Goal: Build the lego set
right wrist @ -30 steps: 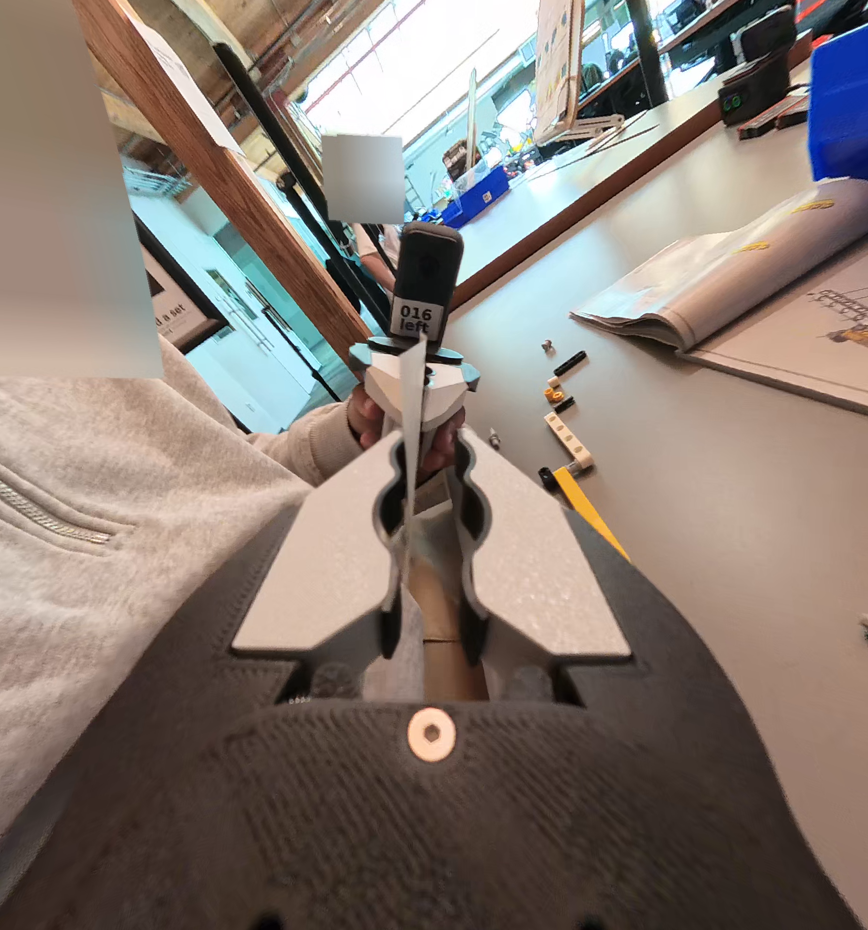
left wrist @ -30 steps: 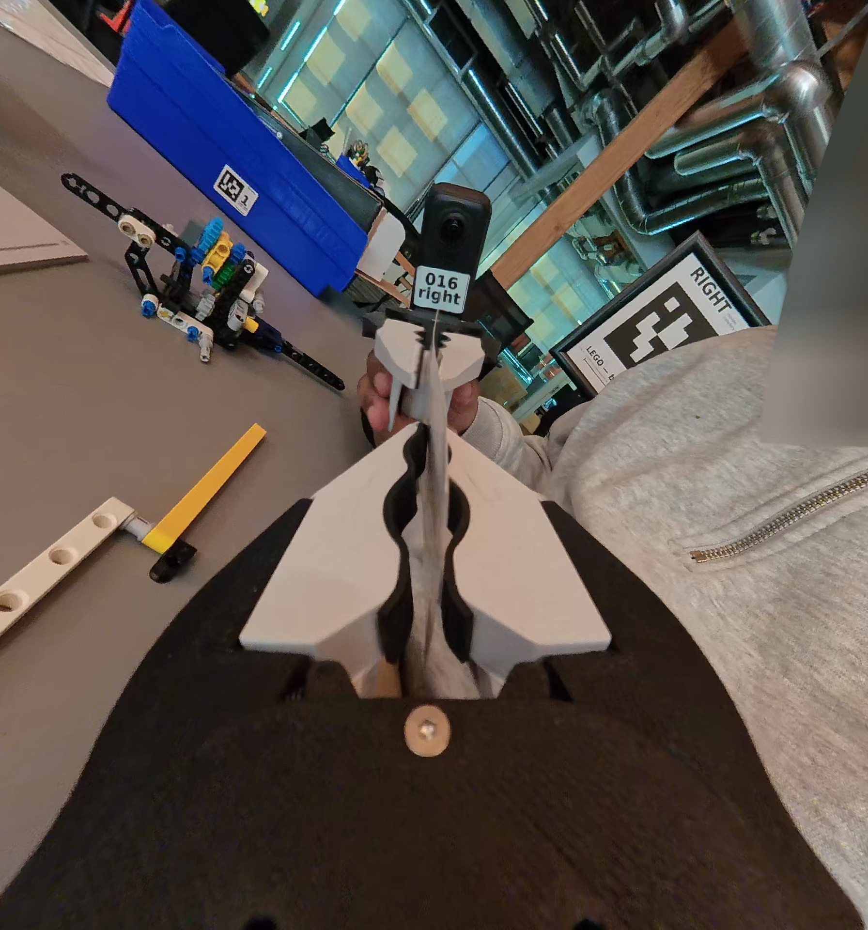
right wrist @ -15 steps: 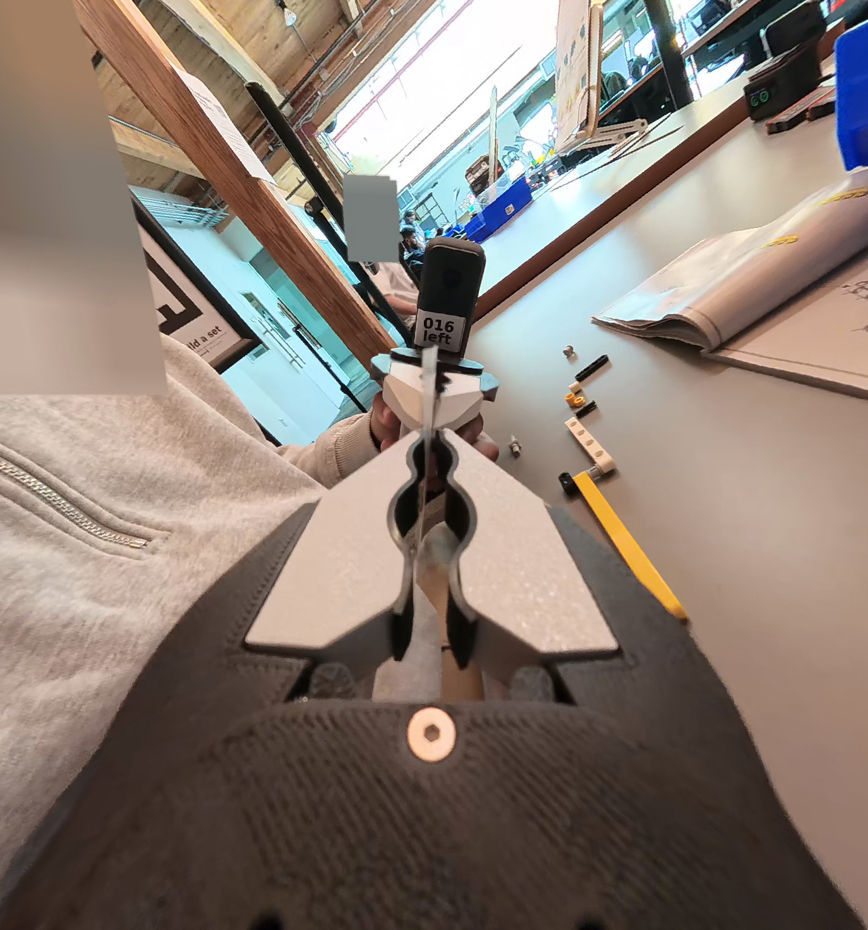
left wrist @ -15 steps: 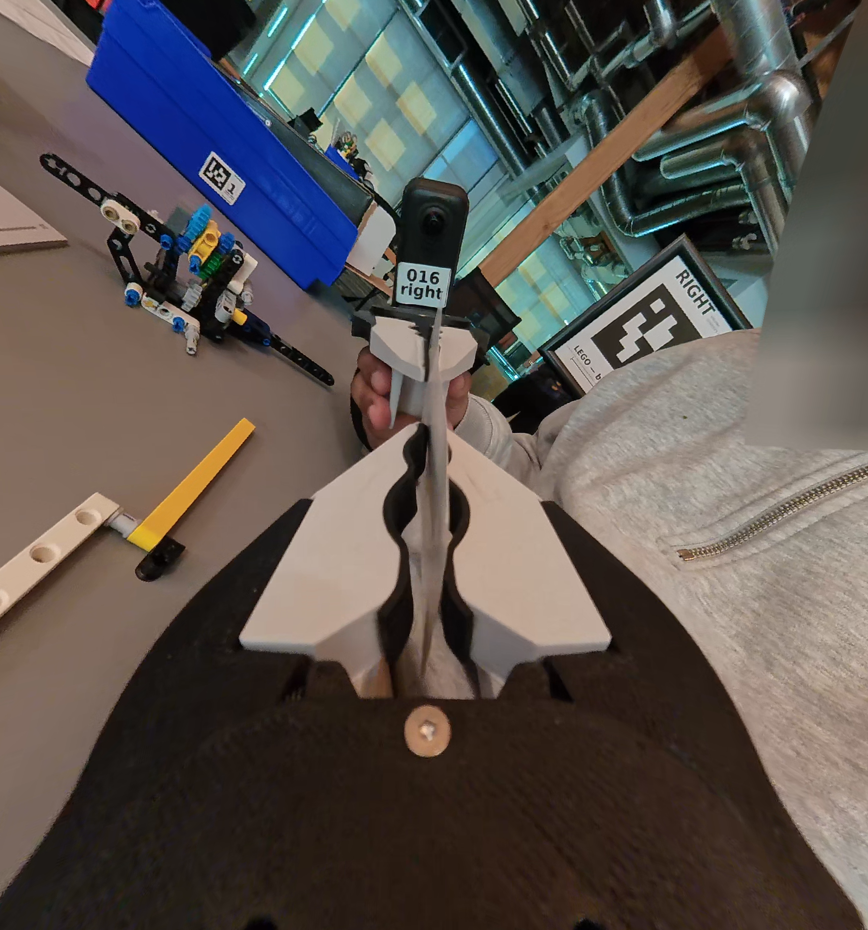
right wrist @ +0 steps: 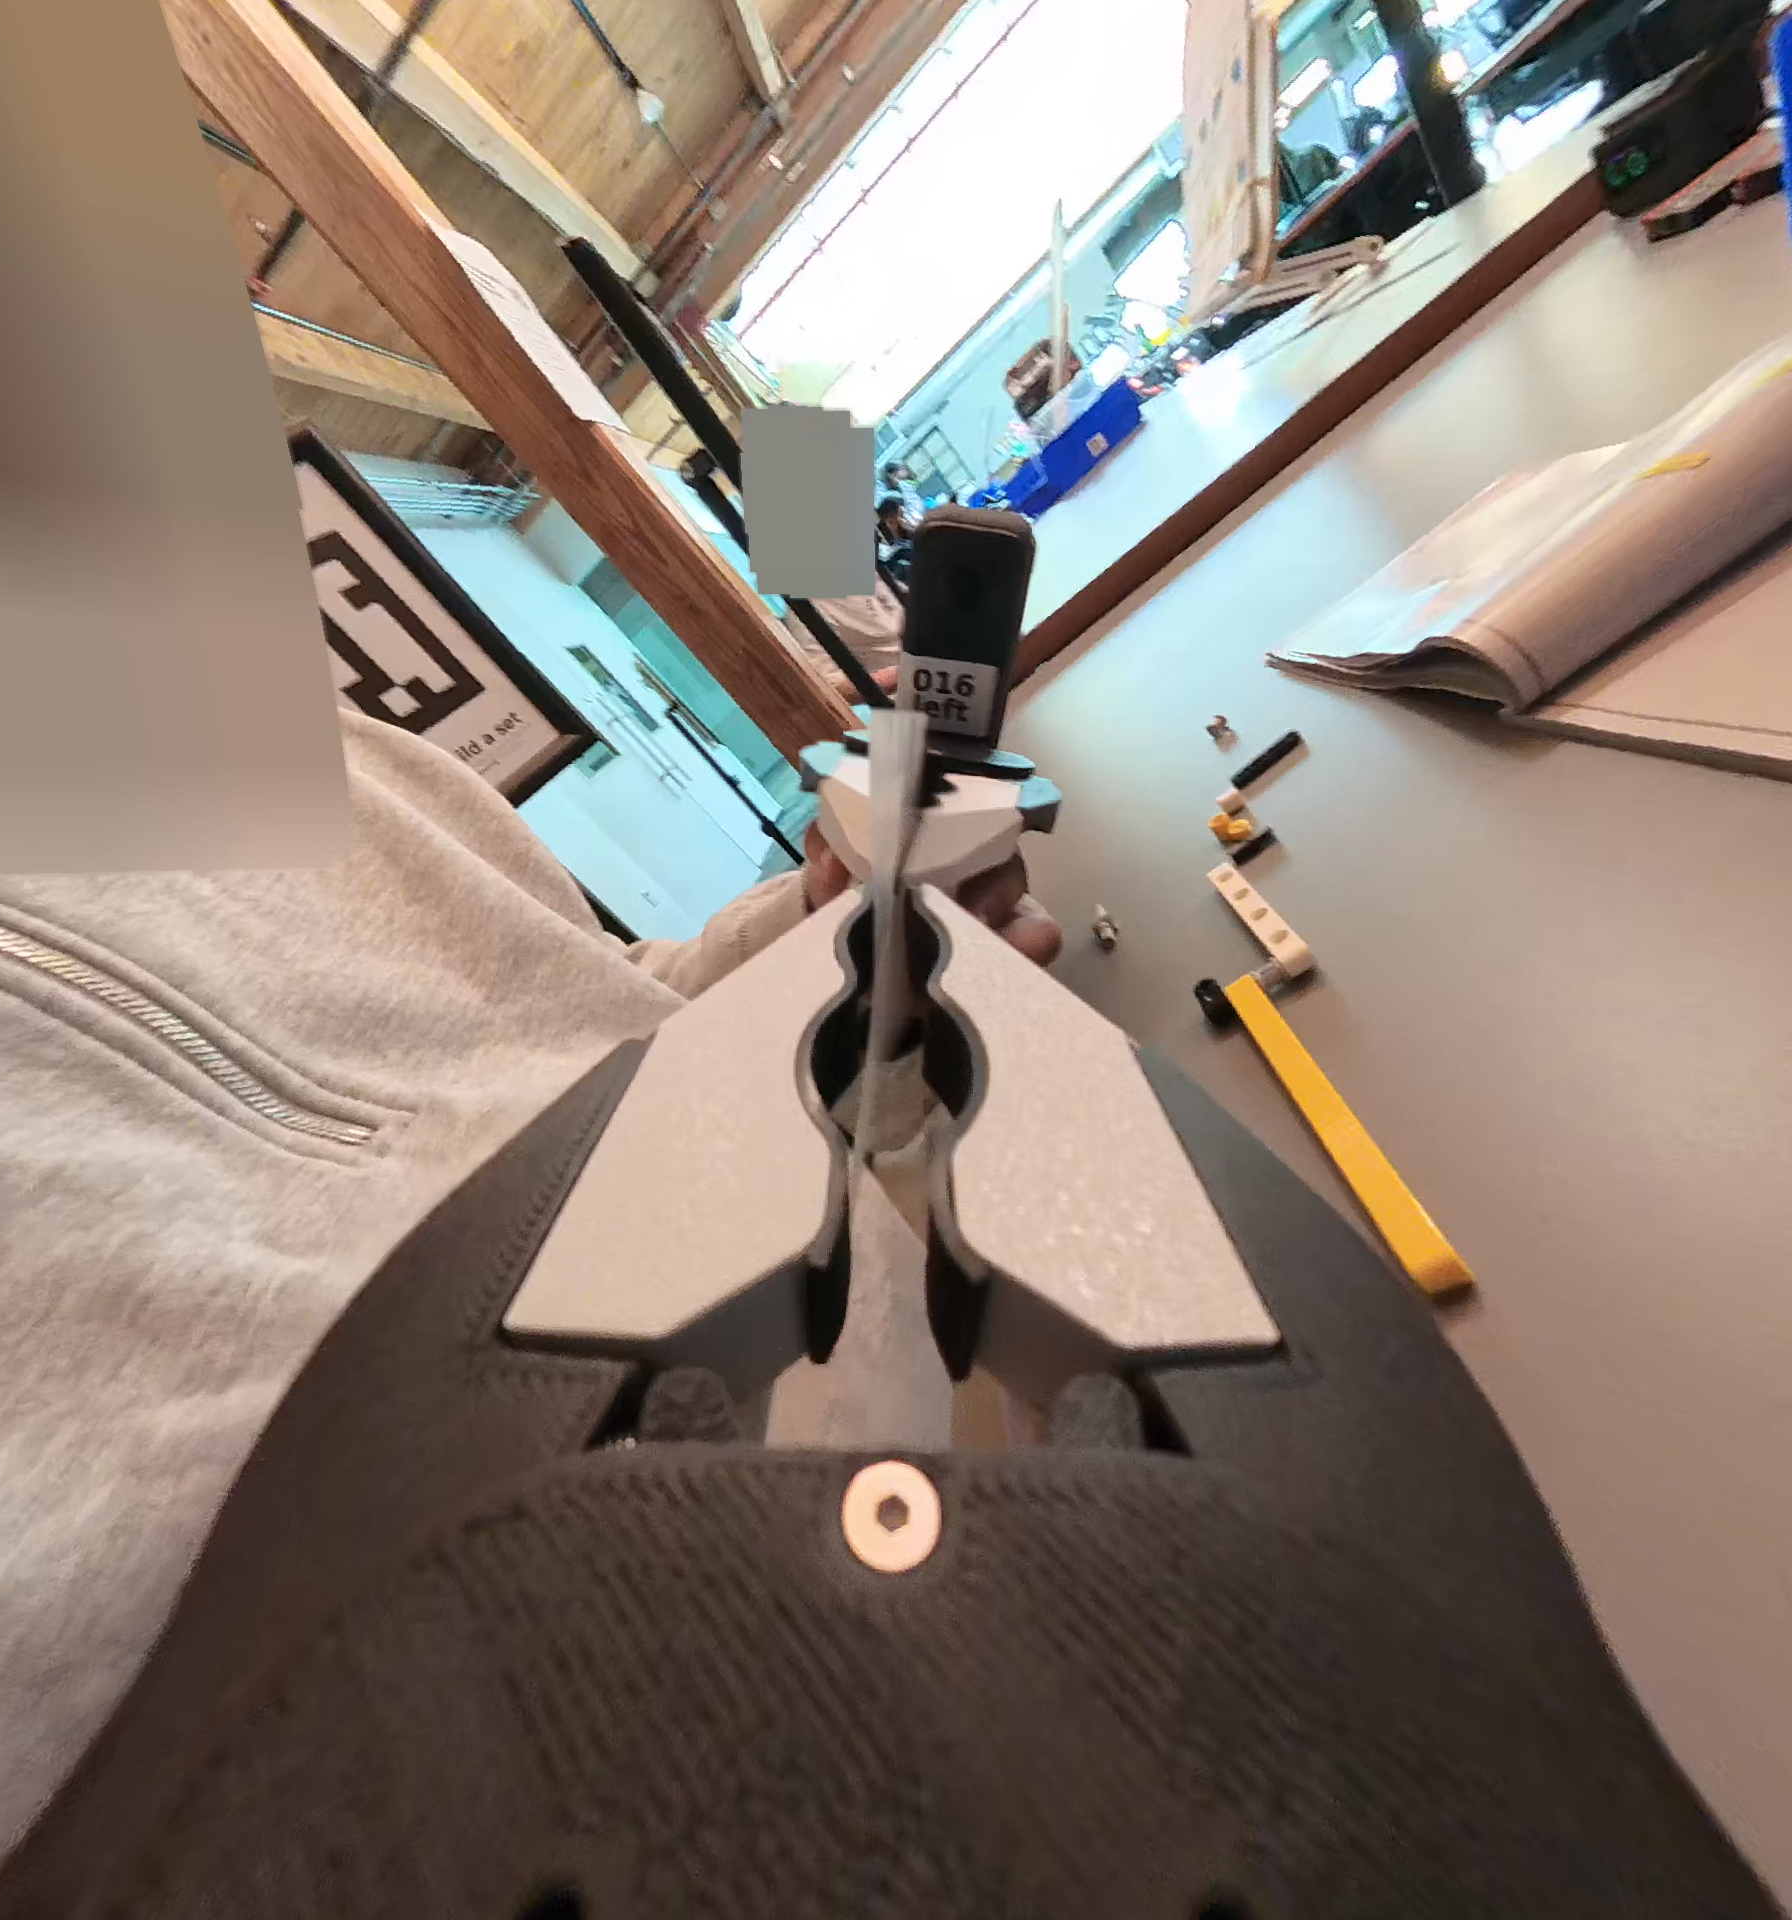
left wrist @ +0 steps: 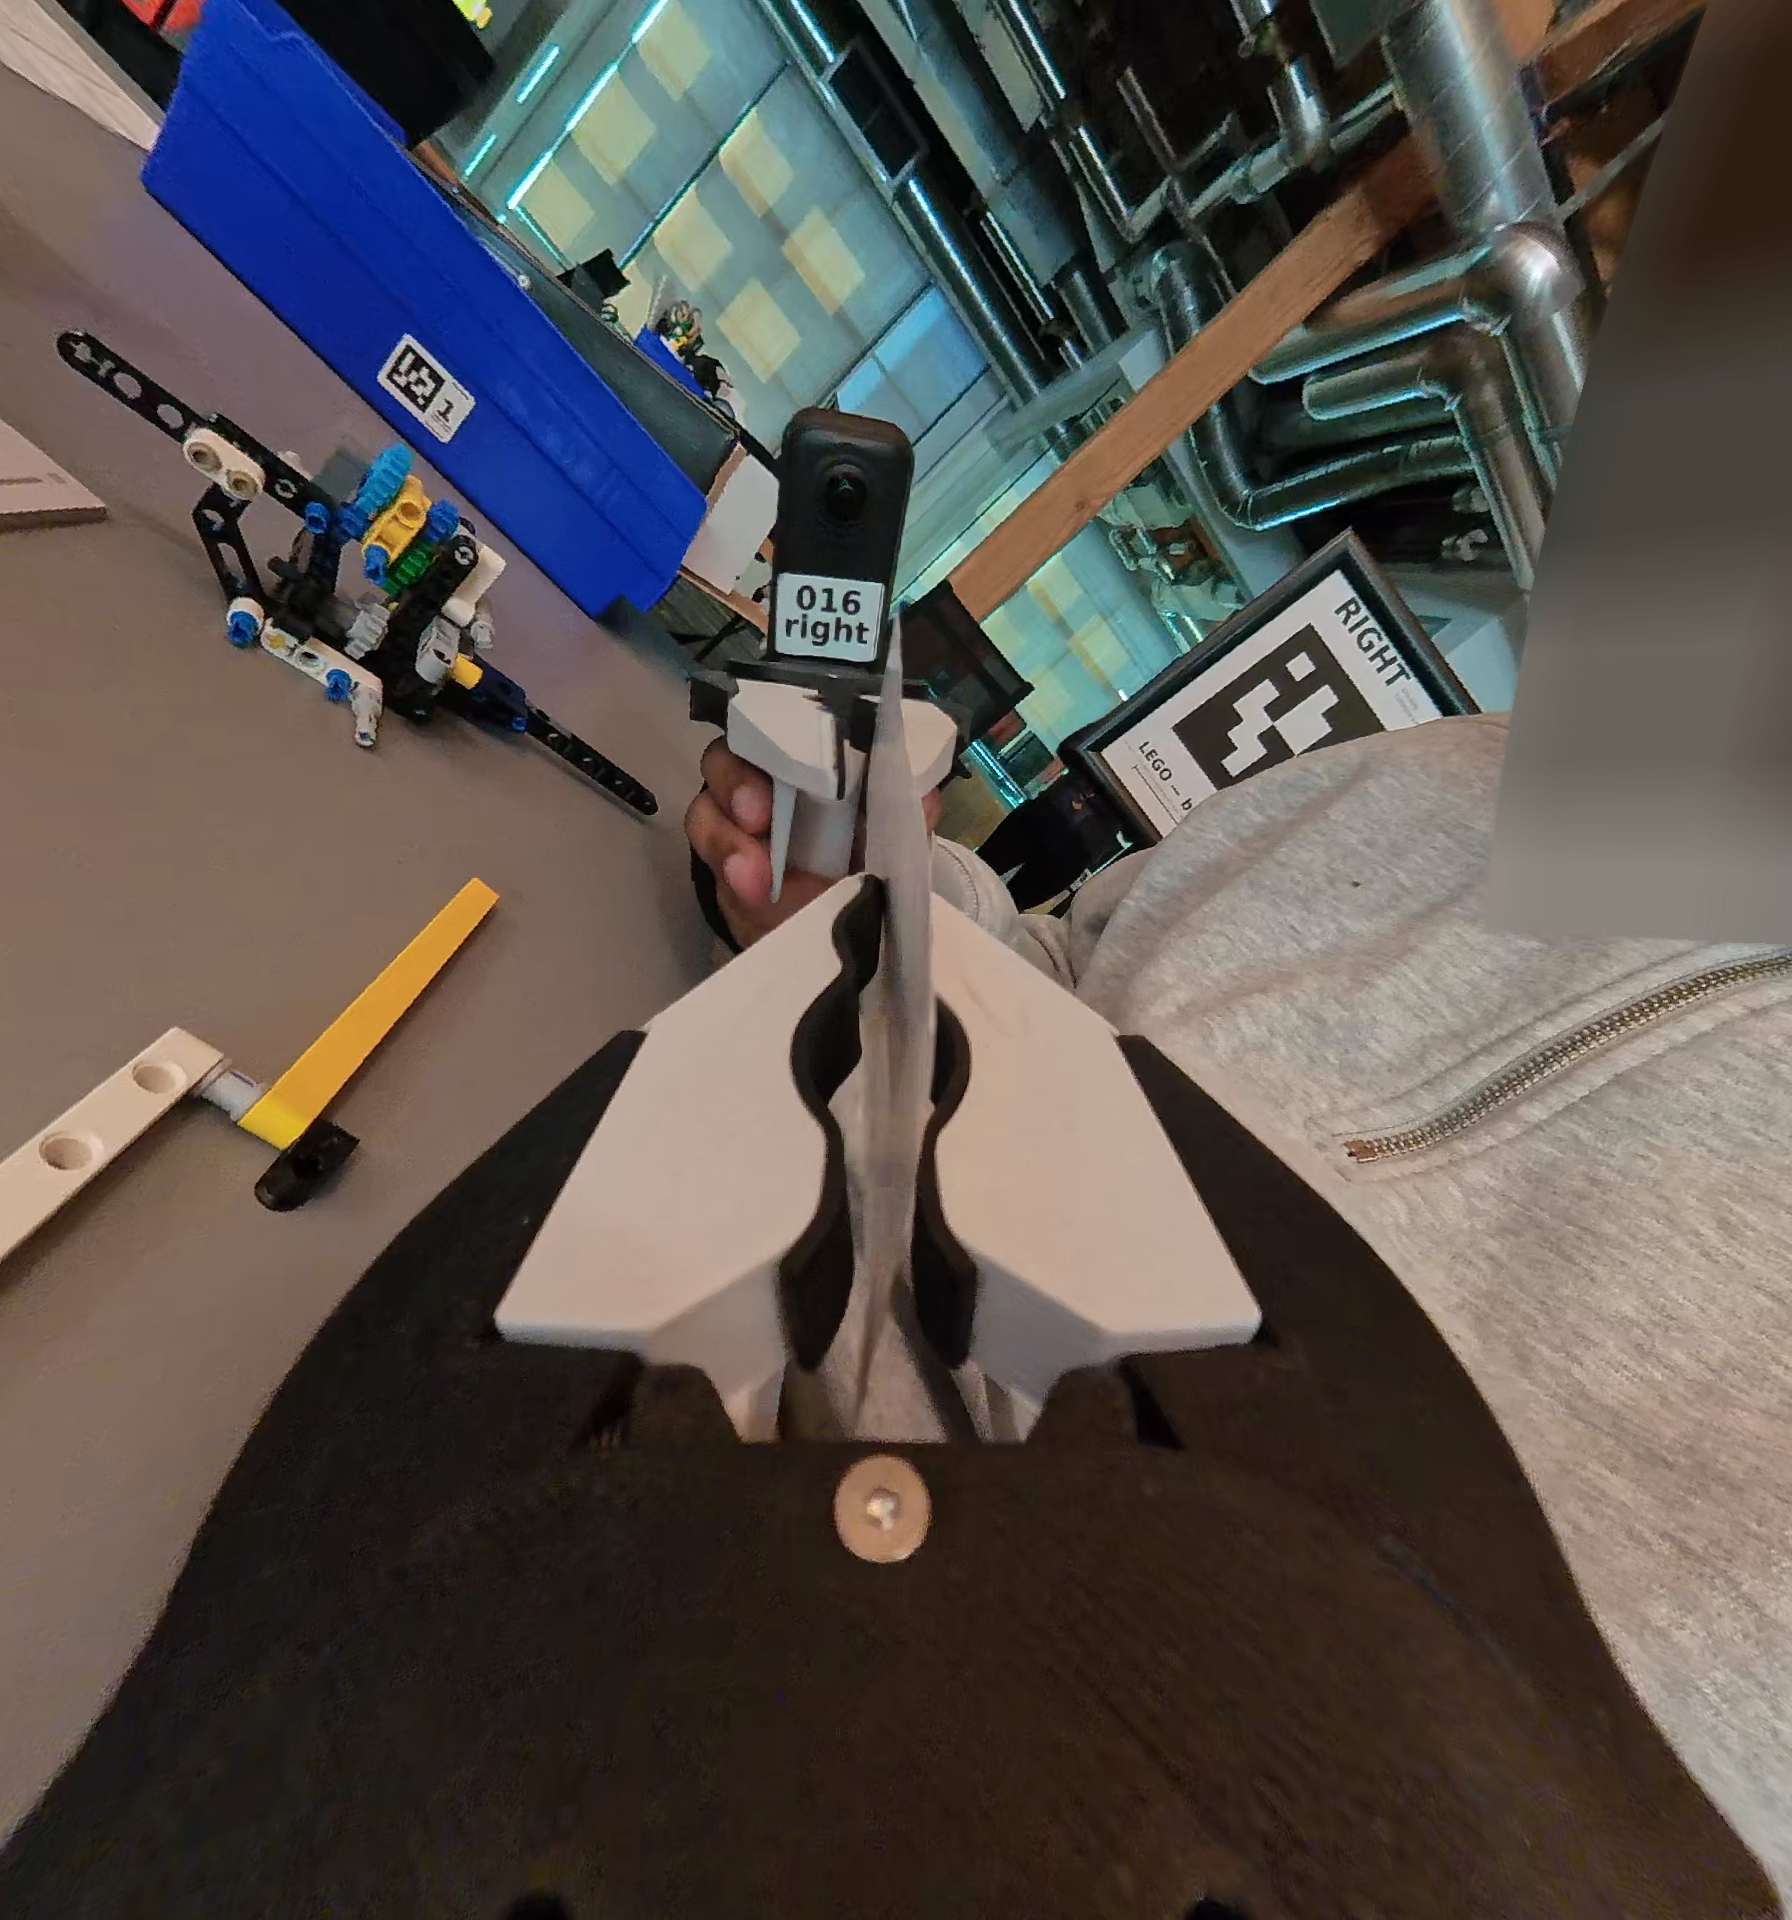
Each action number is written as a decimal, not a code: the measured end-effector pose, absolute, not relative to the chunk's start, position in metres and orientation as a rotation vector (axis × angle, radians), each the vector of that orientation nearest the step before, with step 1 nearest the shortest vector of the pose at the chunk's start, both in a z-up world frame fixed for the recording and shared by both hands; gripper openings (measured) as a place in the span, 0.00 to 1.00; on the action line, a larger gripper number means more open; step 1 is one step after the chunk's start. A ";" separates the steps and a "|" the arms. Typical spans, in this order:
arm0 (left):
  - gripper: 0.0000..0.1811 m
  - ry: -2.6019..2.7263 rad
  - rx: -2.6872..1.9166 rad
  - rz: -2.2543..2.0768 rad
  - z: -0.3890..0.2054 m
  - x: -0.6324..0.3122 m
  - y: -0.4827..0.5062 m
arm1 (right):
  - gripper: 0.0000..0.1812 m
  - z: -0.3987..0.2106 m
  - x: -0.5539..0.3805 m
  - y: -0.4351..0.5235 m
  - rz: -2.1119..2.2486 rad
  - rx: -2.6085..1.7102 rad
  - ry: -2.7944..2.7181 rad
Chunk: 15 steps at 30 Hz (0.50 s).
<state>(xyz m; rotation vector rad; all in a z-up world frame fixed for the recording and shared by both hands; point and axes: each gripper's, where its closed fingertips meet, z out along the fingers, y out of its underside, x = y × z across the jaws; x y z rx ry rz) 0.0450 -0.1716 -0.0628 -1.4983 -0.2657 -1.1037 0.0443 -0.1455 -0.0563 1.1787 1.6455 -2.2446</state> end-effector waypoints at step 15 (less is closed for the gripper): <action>0.00 -0.285 -1.501 -1.087 -0.065 0.043 -0.170 | 0.00 -0.054 0.048 -0.153 -2.211 1.130 1.565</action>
